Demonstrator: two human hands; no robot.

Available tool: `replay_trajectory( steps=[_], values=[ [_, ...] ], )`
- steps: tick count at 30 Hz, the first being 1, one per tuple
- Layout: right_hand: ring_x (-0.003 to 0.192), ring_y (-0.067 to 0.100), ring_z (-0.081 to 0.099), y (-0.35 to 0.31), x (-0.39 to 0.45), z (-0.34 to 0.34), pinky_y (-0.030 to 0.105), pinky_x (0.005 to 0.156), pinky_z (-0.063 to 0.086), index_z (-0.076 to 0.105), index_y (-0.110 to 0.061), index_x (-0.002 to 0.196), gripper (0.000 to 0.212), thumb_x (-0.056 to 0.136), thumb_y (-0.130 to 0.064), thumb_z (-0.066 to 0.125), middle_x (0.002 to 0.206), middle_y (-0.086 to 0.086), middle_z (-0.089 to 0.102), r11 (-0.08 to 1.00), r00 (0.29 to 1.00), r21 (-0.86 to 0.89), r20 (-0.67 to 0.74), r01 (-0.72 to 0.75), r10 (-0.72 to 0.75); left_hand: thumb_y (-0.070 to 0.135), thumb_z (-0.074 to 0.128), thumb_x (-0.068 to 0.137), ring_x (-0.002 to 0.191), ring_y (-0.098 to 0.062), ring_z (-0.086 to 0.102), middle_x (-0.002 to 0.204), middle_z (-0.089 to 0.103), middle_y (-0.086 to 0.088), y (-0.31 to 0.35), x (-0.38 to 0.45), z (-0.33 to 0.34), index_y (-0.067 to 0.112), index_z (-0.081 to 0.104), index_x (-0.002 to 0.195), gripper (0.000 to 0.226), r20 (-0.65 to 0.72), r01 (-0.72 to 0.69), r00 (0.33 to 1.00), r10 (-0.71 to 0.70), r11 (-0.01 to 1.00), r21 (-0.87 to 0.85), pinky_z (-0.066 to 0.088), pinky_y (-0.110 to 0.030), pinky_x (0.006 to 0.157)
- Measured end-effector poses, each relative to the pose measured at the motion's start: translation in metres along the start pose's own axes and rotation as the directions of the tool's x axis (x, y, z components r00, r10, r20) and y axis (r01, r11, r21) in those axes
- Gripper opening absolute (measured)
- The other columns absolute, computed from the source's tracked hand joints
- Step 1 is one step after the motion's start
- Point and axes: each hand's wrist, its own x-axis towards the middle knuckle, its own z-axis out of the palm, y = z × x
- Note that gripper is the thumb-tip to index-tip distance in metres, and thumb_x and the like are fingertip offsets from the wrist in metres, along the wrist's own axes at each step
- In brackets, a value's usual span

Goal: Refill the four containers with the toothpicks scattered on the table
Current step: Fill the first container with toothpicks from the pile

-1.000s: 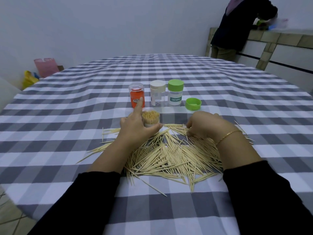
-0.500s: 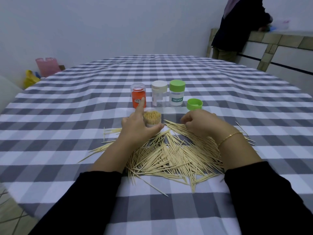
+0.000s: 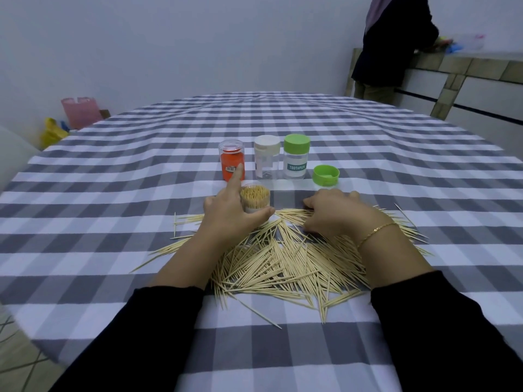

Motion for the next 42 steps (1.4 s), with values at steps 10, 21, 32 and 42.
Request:
replay_trajectory(
  steps=[10,21,32,42],
  values=[
    [0.128,0.026,0.033,-0.017,0.010,0.015,0.049,0.104,0.021,0.051,-0.025,0.129,0.040,0.094,-0.040,0.039,0.133,0.006,0.044,0.994,0.995,-0.104,-0.089,0.045,-0.054,0.048,0.070,0.082,0.124,-0.020,0.039,0.135,0.054,-0.002,-0.003,0.002,0.002,0.028,0.005,0.155,0.099,-0.010,-0.021,1.000,0.021,1.000,0.008,0.020,-0.034,0.106],
    [0.108,0.024,0.053,-0.040,0.005,0.021,0.038,0.094,0.029,0.059,-0.019,0.104,0.020,0.089,-0.014,0.046,0.107,0.002,0.064,0.958,0.901,-0.282,-0.402,0.049,-0.164,0.049,0.070,0.081,0.129,-0.022,0.037,0.139,0.051,0.000,-0.005,0.003,0.003,0.027,0.007,0.155,0.099,-0.018,-0.022,1.000,0.022,1.000,0.017,0.020,-0.034,0.107],
    [0.095,0.023,0.053,-0.022,0.020,0.022,0.041,0.089,0.026,0.055,-0.022,0.100,0.016,0.092,-0.014,0.044,0.090,-0.001,0.063,0.995,0.876,0.094,-0.481,0.014,0.033,0.049,0.069,0.082,0.128,-0.022,0.038,0.137,0.052,0.000,-0.008,0.006,0.005,0.027,0.006,0.155,0.099,-0.027,-0.015,0.999,0.016,1.000,0.019,0.020,-0.035,0.106],
    [0.089,0.009,0.064,-0.047,0.002,0.005,0.028,0.076,0.051,0.063,-0.016,0.087,0.023,0.100,-0.018,0.044,0.091,-0.003,0.070,0.069,0.893,0.907,-0.422,0.416,0.159,0.053,0.070,0.079,0.128,-0.019,0.044,0.128,0.059,0.005,-0.015,0.011,0.010,0.028,0.006,0.154,0.102,-0.031,-0.026,0.999,0.025,0.999,-0.024,0.020,-0.039,0.107]
  ],
)
